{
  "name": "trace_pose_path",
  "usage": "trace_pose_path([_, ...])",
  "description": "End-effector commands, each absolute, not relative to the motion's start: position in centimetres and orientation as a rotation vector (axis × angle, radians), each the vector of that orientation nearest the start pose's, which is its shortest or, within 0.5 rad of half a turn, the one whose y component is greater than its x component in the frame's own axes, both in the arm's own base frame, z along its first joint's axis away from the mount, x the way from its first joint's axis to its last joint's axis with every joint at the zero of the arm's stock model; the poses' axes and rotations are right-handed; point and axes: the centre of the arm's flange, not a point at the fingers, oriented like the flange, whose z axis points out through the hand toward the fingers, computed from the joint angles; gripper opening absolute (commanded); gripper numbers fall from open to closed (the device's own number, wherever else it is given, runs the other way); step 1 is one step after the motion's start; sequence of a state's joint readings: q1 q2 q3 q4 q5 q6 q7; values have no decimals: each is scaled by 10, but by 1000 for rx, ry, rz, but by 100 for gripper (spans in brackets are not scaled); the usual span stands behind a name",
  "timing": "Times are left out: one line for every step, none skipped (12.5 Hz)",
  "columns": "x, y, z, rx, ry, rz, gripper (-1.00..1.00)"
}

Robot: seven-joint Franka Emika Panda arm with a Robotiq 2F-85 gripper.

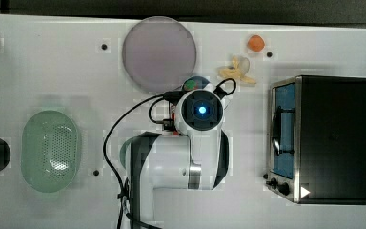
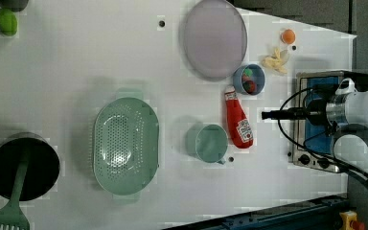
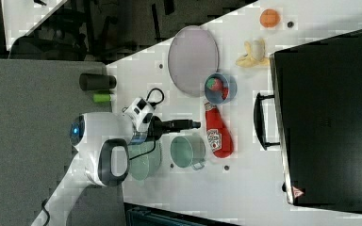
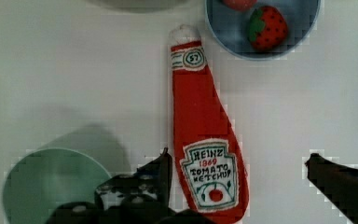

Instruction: Pick Ketchup from the table and place it in strainer.

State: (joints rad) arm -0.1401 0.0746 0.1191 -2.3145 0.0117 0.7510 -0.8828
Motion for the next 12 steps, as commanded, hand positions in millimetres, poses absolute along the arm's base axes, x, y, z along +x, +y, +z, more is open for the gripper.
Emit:
trace_pose_path([494,-7,267,-3096,-282,125,100])
trace_pose_path([493,-8,255,-3096,-281,113,100])
trace_pose_path([491,-8,242,-3095,-280,103,100])
trace_pose_path([490,-7,229,-3092,-279,104,100])
trace_pose_path([489,-7,216,-3091,-278,97,100])
trace_pose_path([488,-7,205,-3090,-278,85,100])
trace_pose_path([486,-7,193,-3088,-276,78,100])
trace_pose_path([484,-6,182,-3086,-276,79,100])
trace_pose_path([482,-6,172,-3084,-273,78,100])
trace_pose_path([480,-7,164,-3083,-267,80,100])
trace_pose_path([478,-7,157,-3081,-266,88,92])
trace_pose_path([477,-7,152,-3079,-264,99,68])
